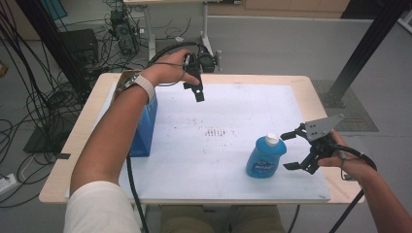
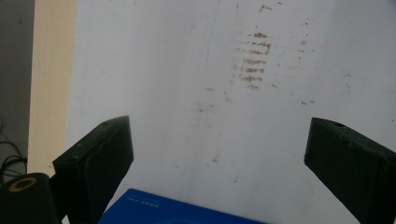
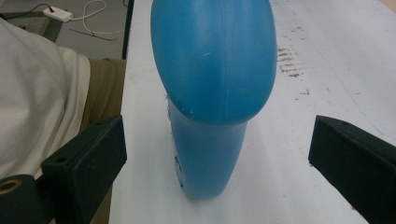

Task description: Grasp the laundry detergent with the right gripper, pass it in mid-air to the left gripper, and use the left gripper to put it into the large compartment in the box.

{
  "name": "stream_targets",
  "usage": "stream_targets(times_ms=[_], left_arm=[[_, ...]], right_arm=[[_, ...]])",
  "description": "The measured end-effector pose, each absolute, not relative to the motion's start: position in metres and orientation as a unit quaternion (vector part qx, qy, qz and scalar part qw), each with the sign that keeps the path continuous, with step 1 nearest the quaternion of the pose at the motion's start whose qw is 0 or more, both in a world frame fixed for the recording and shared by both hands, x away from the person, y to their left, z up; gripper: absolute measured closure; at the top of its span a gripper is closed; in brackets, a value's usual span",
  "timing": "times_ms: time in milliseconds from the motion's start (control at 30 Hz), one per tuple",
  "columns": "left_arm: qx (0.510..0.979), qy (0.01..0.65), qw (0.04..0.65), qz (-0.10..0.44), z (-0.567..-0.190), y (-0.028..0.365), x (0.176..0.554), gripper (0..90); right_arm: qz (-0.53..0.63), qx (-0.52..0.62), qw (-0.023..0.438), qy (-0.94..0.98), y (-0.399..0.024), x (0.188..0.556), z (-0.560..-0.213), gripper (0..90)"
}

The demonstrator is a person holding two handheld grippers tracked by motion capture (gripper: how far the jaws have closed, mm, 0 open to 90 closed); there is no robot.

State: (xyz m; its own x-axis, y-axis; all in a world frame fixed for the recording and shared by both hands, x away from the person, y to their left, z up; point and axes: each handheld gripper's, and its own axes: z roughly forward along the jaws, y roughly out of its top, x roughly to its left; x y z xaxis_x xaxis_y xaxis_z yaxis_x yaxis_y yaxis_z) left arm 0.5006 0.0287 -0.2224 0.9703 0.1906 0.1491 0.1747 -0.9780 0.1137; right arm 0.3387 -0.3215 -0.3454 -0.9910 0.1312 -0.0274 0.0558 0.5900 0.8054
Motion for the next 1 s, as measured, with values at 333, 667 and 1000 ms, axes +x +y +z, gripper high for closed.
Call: stream_targets(times_ms=[333, 667, 1000], left_arm=[[0.991, 0.091, 0.05, 0.08, -0.2224, 0.0271, 0.5, 8.6], [0.991, 0.091, 0.048, 0.08, -0.2234, 0.0261, 0.5003, 8.6], [0.991, 0.091, 0.05, 0.078, -0.2245, 0.0251, 0.4998, 8.6]], right_arm=[[0.469, 0.063, 0.048, 0.879, -0.3243, 0.3375, -0.3496, 3.5], [0.471, 0.063, 0.048, 0.879, -0.325, 0.3375, -0.3513, 3.5], [0.468, 0.064, 0.045, 0.88, -0.3249, 0.3382, -0.3541, 3.6]])
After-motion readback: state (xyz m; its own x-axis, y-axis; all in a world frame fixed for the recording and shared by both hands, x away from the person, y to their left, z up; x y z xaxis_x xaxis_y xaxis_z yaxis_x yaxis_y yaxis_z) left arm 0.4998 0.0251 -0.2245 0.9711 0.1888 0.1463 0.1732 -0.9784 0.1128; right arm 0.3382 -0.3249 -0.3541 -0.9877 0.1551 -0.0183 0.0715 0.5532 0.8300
